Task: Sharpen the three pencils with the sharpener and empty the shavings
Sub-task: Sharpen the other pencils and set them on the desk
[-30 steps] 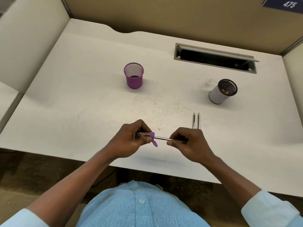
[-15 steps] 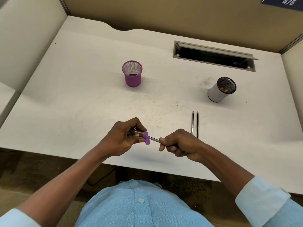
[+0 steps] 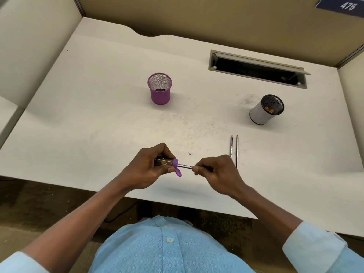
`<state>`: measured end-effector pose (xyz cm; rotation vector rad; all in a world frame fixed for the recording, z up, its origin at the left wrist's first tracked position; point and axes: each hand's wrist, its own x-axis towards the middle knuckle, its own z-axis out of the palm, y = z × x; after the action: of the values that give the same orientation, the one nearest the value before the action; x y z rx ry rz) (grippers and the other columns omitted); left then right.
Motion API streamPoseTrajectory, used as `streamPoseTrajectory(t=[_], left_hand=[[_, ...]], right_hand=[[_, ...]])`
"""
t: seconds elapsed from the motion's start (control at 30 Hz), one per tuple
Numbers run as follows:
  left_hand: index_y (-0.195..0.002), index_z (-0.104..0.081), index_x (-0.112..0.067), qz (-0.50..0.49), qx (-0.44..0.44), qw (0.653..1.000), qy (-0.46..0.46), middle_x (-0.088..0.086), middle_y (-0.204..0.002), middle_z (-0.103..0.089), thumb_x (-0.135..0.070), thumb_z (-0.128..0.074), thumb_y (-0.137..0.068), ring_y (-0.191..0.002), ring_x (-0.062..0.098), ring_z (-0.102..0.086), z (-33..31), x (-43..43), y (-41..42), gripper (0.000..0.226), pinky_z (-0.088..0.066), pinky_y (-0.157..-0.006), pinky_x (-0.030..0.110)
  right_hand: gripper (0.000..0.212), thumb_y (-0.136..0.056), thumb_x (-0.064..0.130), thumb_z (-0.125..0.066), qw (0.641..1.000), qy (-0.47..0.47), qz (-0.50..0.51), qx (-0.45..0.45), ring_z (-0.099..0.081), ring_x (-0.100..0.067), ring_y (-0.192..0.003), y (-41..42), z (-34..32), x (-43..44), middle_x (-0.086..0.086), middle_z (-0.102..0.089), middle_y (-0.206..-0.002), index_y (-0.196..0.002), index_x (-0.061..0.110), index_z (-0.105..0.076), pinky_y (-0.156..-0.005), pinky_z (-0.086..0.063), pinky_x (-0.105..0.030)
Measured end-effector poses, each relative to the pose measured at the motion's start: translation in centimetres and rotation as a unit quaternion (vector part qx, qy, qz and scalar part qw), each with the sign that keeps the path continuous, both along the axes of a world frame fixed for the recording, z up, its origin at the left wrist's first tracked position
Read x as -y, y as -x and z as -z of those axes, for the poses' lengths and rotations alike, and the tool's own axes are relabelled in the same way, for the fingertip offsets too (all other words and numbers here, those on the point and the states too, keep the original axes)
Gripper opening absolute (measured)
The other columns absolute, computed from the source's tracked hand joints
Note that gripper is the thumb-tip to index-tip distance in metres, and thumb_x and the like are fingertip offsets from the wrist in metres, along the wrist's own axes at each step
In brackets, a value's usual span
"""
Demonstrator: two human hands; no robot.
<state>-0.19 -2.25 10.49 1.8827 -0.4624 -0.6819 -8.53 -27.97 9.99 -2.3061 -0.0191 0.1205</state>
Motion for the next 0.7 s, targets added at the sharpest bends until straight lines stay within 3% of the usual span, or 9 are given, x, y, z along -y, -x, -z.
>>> streamPoseTrajectory(t=[0.03, 0.1, 0.17, 0.2, 0.37, 0.47, 0.57, 0.63, 0.7], left_hand=[[-0.100, -0.070, -0.011, 0.009, 0.011, 1.000, -0.005, -0.004, -0.092, -0.080, -0.003, -0.086, -0.089, -0.078, 0.008, -0.071, 0.0, -0.1, 0.0, 0.021, -0.053, -0.075, 0.018], [-0.100, -0.071, -0.010, 0.025, 0.026, 0.999, -0.010, -0.008, -0.090, -0.079, 0.000, -0.087, -0.087, -0.079, 0.007, -0.071, 0.0, -0.1, 0.0, 0.022, -0.053, -0.076, 0.015], [-0.101, -0.071, -0.009, 0.025, 0.031, 0.999, -0.003, -0.006, -0.090, -0.079, 0.002, -0.087, -0.086, -0.079, 0.010, -0.072, 0.0, 0.0, 0.2, 0.023, -0.054, -0.077, 0.016], [-0.101, -0.071, -0.009, 0.022, 0.034, 0.999, 0.000, -0.004, -0.090, -0.079, 0.002, -0.087, -0.086, -0.080, 0.012, -0.072, -0.1, 0.1, 0.1, 0.024, -0.055, -0.077, 0.016], [-0.102, -0.071, -0.012, 0.017, 0.021, 0.999, -0.017, -0.011, -0.091, -0.079, -0.006, -0.087, -0.088, -0.077, 0.004, -0.070, -0.1, 0.0, -0.7, 0.022, -0.051, -0.072, 0.013], [-0.102, -0.072, -0.011, 0.004, 0.000, 1.000, -0.014, -0.009, -0.090, -0.080, -0.009, -0.087, -0.089, -0.077, 0.004, -0.071, 0.0, 0.1, -0.8, 0.019, -0.051, -0.070, 0.014], [-0.103, -0.072, -0.009, -0.009, -0.024, 1.000, 0.004, 0.003, -0.091, -0.081, -0.008, -0.084, -0.092, -0.083, 0.013, -0.076, -0.1, 0.2, -0.8, 0.017, -0.057, -0.075, 0.020], [-0.103, -0.071, -0.008, -0.013, -0.033, 0.999, 0.012, 0.006, -0.092, -0.082, -0.007, -0.084, -0.092, -0.084, 0.014, -0.077, -0.2, 0.4, -0.8, 0.017, -0.058, -0.077, 0.021], [-0.102, -0.070, -0.008, -0.010, -0.031, 0.999, 0.012, 0.005, -0.093, -0.082, -0.006, -0.084, -0.092, -0.083, 0.012, -0.076, -0.3, 0.4, -0.8, 0.017, -0.058, -0.077, 0.021]], right_hand=[[0.027, -0.098, 0.034, -0.075, 0.985, -0.094, 0.031, -0.142, -0.041, -0.011, -0.049, -0.5, -0.7, 0.1, 0.008, -0.054, -0.052, -0.079, 0.017, -0.083, -0.051, -0.034, -0.027], [0.029, -0.100, 0.027, -0.074, 0.894, -0.226, 0.088, -0.377, -0.031, -0.012, -0.047, -1.6, -2.0, 0.3, 0.001, -0.049, -0.054, -0.080, 0.008, -0.081, -0.046, -0.025, -0.021], [0.030, -0.103, 0.026, -0.069, 0.818, -0.279, 0.101, -0.493, -0.024, -0.009, -0.045, -2.3, -2.7, 0.7, 0.000, -0.045, -0.057, -0.084, 0.005, -0.078, -0.040, -0.019, -0.018], [0.030, -0.103, 0.026, -0.068, 0.810, -0.286, 0.093, -0.503, -0.023, -0.008, -0.045, -2.5, -2.8, 0.9, 0.000, -0.045, -0.058, -0.086, 0.004, -0.077, -0.039, -0.019, -0.017], [0.016, -0.090, 0.021, -0.086, 0.921, -0.233, 0.061, -0.305, -0.047, -0.011, -0.052, -1.7, -2.2, 0.8, -0.006, -0.067, -0.066, -0.090, 0.006, -0.081, -0.051, -0.034, -0.023], [0.012, -0.085, 0.022, -0.090, 0.999, -0.053, -0.002, -0.013, -0.057, -0.007, -0.059, -1.0, -0.4, 0.9, 0.007, -0.071, -0.069, -0.084, 0.016, -0.080, -0.059, -0.045, -0.026], [0.015, -0.098, 0.027, -0.076, 0.955, 0.146, -0.082, 0.246, -0.058, -0.016, -0.059, -0.3, 0.7, 0.8, 0.005, -0.065, -0.072, -0.090, 0.014, -0.079, -0.048, -0.039, -0.028], [0.020, -0.103, 0.028, -0.071, 0.919, 0.222, -0.081, 0.316, -0.057, -0.020, -0.056, -0.3, 1.0, 0.8, 0.003, -0.062, -0.069, -0.090, 0.015, -0.079, -0.045, -0.032, -0.028], [0.022, -0.103, 0.029, -0.069, 0.924, 0.212, -0.069, 0.310, -0.055, -0.019, -0.053, -0.3, 1.0, 0.8, 0.005, -0.062, -0.068, -0.089, 0.016, -0.079, -0.045, -0.031, -0.027]])
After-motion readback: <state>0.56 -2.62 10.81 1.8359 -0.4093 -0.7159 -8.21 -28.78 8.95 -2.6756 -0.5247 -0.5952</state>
